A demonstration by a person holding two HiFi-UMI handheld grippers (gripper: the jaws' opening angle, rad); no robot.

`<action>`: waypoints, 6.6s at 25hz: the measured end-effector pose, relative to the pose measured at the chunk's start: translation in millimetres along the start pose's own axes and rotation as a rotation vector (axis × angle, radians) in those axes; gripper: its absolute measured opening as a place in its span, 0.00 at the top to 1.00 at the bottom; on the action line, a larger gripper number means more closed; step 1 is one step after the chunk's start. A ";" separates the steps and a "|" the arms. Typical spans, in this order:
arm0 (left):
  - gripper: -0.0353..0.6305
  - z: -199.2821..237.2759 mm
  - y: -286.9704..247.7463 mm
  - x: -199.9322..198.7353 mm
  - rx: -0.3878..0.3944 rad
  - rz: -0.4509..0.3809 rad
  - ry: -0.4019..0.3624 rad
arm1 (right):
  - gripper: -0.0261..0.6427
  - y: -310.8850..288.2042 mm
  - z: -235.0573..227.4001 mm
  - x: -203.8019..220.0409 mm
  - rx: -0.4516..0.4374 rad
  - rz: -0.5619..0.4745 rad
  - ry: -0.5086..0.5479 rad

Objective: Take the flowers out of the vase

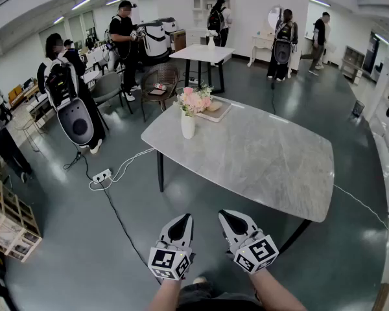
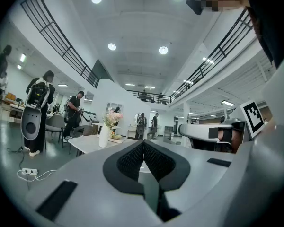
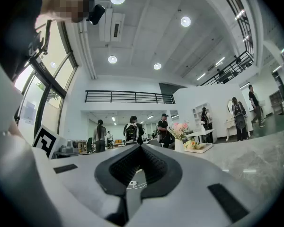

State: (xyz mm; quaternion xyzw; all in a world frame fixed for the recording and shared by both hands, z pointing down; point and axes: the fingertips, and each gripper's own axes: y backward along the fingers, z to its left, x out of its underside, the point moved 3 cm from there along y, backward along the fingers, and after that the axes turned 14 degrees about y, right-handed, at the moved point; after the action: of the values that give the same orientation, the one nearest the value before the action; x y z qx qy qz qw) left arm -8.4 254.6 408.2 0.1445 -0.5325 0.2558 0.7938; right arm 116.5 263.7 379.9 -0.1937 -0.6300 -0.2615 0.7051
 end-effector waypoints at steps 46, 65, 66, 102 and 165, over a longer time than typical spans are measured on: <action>0.93 150.8 -168.5 -33.8 -0.006 0.035 0.049 | 0.93 -201.7 -105.1 66.9 -0.038 0.099 -0.040; 0.93 205.0 -271.3 -33.5 -0.049 0.030 0.070 | 0.93 -289.8 -174.4 114.0 -0.148 0.155 -0.053; 0.92 206.0 -275.5 -32.2 -0.047 0.029 0.069 | 0.93 -292.3 -177.4 116.8 -0.151 0.156 -0.054; 0.44 281.1 -411.7 -30.1 0.003 0.005 -0.125 | 0.56 -412.8 -253.7 135.7 -0.090 -0.020 0.092; 0.48 310.7 -453.5 -30.8 -0.088 -0.009 -0.198 | 0.75 -482.7 -249.1 74.5 -0.024 -0.103 0.328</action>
State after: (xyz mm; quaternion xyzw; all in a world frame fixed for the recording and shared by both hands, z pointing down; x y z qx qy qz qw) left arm -3.4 -284.4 520.9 0.1365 -0.6185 0.2130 0.7439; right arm 21.9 -276.2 393.7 -0.1240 -0.5124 -0.3329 0.7818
